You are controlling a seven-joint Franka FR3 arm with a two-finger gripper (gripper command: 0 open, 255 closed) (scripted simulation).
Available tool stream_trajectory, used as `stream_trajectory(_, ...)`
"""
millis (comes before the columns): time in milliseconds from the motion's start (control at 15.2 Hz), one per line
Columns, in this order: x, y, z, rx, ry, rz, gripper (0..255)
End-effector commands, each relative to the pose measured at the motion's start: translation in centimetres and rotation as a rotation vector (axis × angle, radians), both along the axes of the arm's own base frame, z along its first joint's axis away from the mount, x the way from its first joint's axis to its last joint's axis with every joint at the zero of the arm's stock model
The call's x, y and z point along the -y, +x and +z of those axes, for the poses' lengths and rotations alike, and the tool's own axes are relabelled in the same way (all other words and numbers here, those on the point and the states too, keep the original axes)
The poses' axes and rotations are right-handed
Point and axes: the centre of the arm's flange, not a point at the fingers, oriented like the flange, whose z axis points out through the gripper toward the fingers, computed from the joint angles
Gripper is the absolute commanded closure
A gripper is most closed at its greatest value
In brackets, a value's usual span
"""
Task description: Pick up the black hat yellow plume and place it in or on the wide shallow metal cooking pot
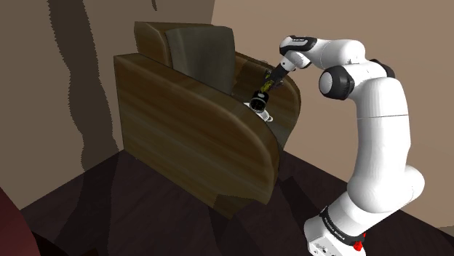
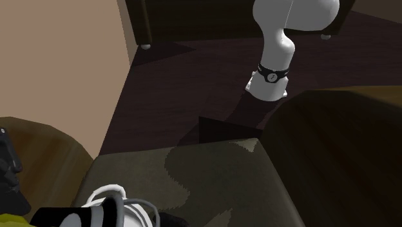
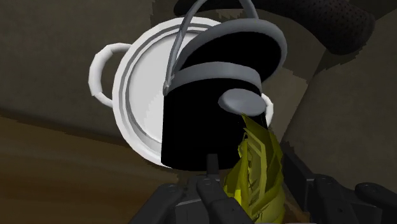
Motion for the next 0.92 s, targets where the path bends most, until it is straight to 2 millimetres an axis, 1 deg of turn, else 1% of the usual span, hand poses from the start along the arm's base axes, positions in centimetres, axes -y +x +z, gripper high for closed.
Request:
stream_trajectory(0, -0.6, 0.0, -1.2, -0.016, 0.013, 0.009, 255)
stream_trajectory(330, -0.6, 0.0, -1.2, -0.015, 0.013, 0.009, 255)
stream_trajectory(396, -0.6, -0.1, -1.0, -0.016, 0.012, 0.009, 0)
stream_trajectory(660, -0.4, -0.1, -1.3, -0.016, 0.012, 0.009, 0)
stream_trajectory(726, -0.6, 0.0, -1.2, -0.015, 0.013, 0.009, 0)
stream_trajectory(858, 0.0, -0.8, 1.3, -0.015, 0.013, 0.009, 0)
